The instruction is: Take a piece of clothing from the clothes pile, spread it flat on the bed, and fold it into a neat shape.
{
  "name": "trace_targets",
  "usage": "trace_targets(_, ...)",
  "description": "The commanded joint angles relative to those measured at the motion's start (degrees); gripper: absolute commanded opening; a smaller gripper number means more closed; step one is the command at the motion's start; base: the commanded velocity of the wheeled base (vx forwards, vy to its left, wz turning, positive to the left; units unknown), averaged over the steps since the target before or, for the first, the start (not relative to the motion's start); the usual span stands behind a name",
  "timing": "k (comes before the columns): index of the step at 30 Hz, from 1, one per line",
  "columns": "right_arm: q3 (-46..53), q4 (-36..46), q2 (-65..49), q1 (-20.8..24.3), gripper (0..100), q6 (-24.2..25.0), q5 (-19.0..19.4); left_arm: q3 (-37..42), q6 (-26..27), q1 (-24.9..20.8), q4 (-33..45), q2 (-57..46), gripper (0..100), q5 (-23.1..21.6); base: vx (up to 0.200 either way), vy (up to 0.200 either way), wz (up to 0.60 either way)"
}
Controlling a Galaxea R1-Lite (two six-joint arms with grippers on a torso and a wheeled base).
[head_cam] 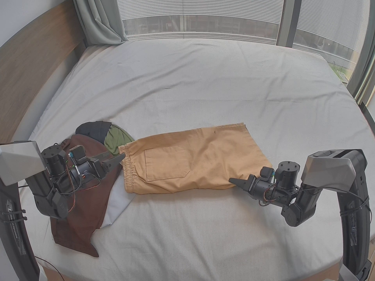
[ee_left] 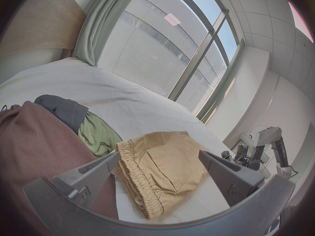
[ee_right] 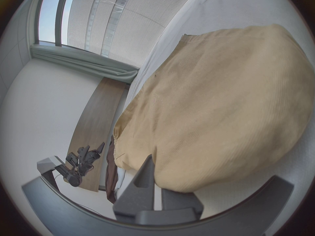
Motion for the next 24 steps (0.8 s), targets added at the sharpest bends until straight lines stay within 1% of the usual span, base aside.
trace_targets(1, 3.1, 0.0, -1.5, 0.3, 0, -2.1, 0.0, 0.1, 0.0, 0.0, 0.0, 0.1, 100, 0.0, 0.000, 0.000, 0.00)
trace_targets(5, 6.0, -0.4, -1.9, 0.7, 0, -4.2, 0.0, -0.2, -0.2, 0.0, 0.0, 0.7, 100, 0.1, 0.000, 0.000, 0.00)
trace_targets(12, 13.3, -4.4, -3.5, 1.3, 0, -5.0, -0.4, 0.0, -0.2, -0.4, 0.0, 0.7, 100, -0.1, 0.000, 0.000, 0.00)
trace_targets(15, 17.0, -5.5, -3.7, 1.3, 0, -8.1, -0.8, 0.2, -0.2, -0.6, 0.0, 0.8, 100, -0.1, 0.000, 0.000, 0.00)
trace_targets(17, 18.6, -5.5, -4.2, 1.3, 0, -9.4, -1.4, 0.3, -0.2, -0.7, 0.0, 0.8, 100, -0.1, 0.000, 0.000, 0.00)
trace_targets(20, 21.4, -5.5, -4.8, 1.4, 0, -10.6, -3.5, 0.4, -0.2, -0.7, 0.0, 0.6, 100, -0.1, 0.000, 0.000, 0.00)
trace_targets(24, 24.7, -5.5, -6.2, 2.0, 0, -11.5, -3.9, 0.5, -1.2, -1.2, 0.0, 0.3, 100, -0.1, 0.000, 0.000, 0.00)
